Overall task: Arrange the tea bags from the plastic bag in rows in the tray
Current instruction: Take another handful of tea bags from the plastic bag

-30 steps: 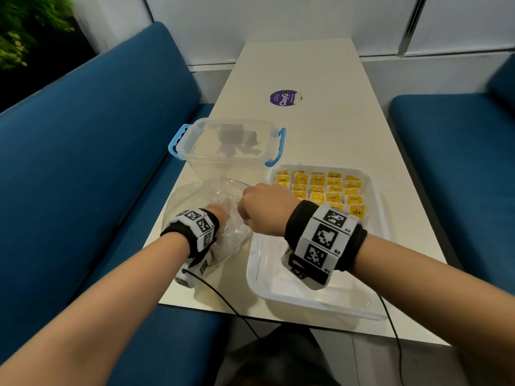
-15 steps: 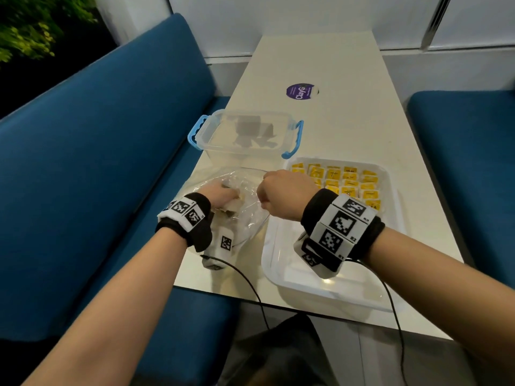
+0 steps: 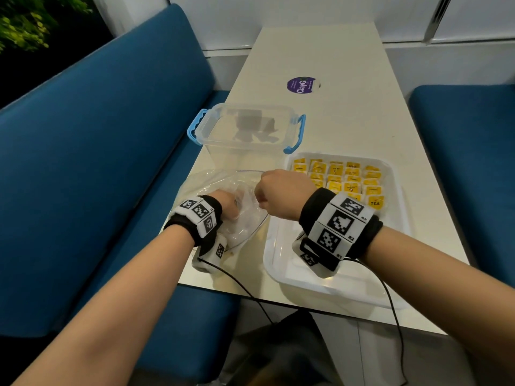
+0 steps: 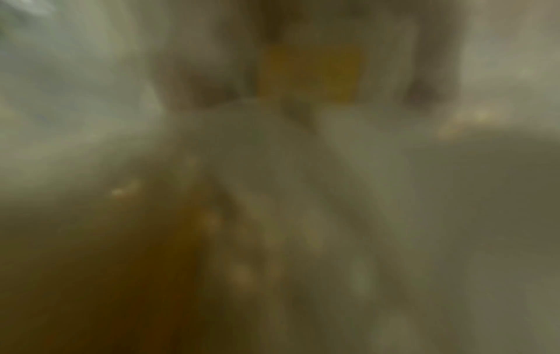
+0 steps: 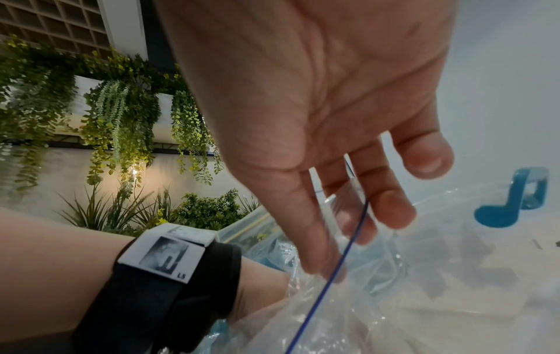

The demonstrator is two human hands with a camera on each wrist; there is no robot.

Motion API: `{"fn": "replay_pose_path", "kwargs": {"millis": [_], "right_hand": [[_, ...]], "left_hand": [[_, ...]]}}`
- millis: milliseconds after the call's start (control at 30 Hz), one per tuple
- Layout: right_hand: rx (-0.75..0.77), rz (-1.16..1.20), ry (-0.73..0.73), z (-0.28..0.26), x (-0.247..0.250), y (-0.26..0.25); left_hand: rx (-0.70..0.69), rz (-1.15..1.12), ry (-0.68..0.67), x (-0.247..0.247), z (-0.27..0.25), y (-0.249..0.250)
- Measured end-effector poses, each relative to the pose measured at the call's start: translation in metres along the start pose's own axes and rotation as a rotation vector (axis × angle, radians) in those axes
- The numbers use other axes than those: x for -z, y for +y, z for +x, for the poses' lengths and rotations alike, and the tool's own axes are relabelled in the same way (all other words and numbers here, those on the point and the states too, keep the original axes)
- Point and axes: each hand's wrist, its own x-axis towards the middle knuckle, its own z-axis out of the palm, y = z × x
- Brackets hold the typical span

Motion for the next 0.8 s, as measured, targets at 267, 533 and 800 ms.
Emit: {"fn": "replay_pose_path", "kwargs": {"millis": [267,533,800], "right_hand": [[-0.020,-0.011,0.015,0.003,0.001,-0.003],[-0.046,-0.031,0.049,0.005,0.008,-0.006],[-0.073,-0.037,0.066,0.003,0.011,-0.011]], "left_hand": [[-0.059,-0.855,0.083,0.002,0.009,-0.031],[-0.014,-1.480,-0.097,0.008,0.000,-0.042],[-0.040,-1.940,-0.153,0.000,-0.001,-0.057]]}}
